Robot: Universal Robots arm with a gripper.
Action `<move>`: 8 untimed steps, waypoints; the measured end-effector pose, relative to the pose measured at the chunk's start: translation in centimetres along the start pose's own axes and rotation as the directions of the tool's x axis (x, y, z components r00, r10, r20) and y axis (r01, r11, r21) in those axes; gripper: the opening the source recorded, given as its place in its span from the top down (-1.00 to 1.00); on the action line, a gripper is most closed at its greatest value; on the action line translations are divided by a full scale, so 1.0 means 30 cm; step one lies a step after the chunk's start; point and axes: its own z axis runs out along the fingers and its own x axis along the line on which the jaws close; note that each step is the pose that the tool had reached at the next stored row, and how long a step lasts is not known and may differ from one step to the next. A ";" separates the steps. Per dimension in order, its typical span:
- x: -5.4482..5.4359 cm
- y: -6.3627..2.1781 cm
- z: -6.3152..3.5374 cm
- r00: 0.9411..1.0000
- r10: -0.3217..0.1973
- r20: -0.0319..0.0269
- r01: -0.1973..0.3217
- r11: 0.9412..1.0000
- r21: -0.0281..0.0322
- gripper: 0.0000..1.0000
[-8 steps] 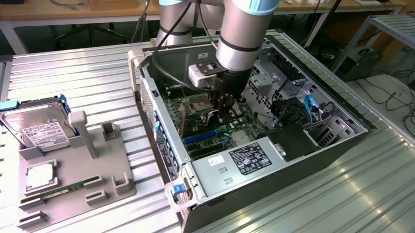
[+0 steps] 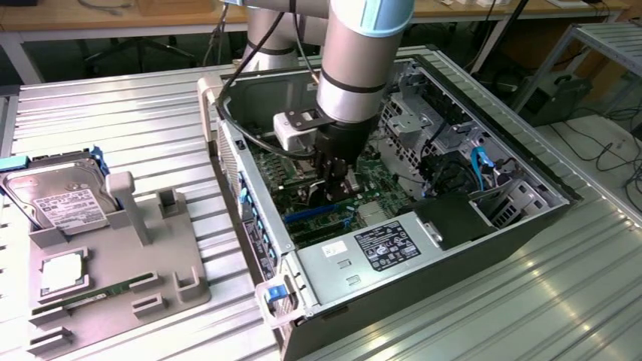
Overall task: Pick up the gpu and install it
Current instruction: 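Insert the gpu into the slot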
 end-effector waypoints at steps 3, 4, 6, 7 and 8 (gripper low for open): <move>-0.005 0.000 0.011 1.000 0.000 0.000 0.000 1.000 -0.001 0.44; -0.006 0.000 0.015 1.000 0.000 0.000 0.000 1.000 -0.001 0.44; -0.009 0.000 0.025 1.000 0.000 0.000 0.000 1.000 -0.003 0.44; -0.009 0.000 0.026 1.000 0.000 0.000 0.000 1.000 -0.003 0.44; -0.009 0.000 0.026 1.000 0.000 0.000 0.000 1.000 -0.003 0.44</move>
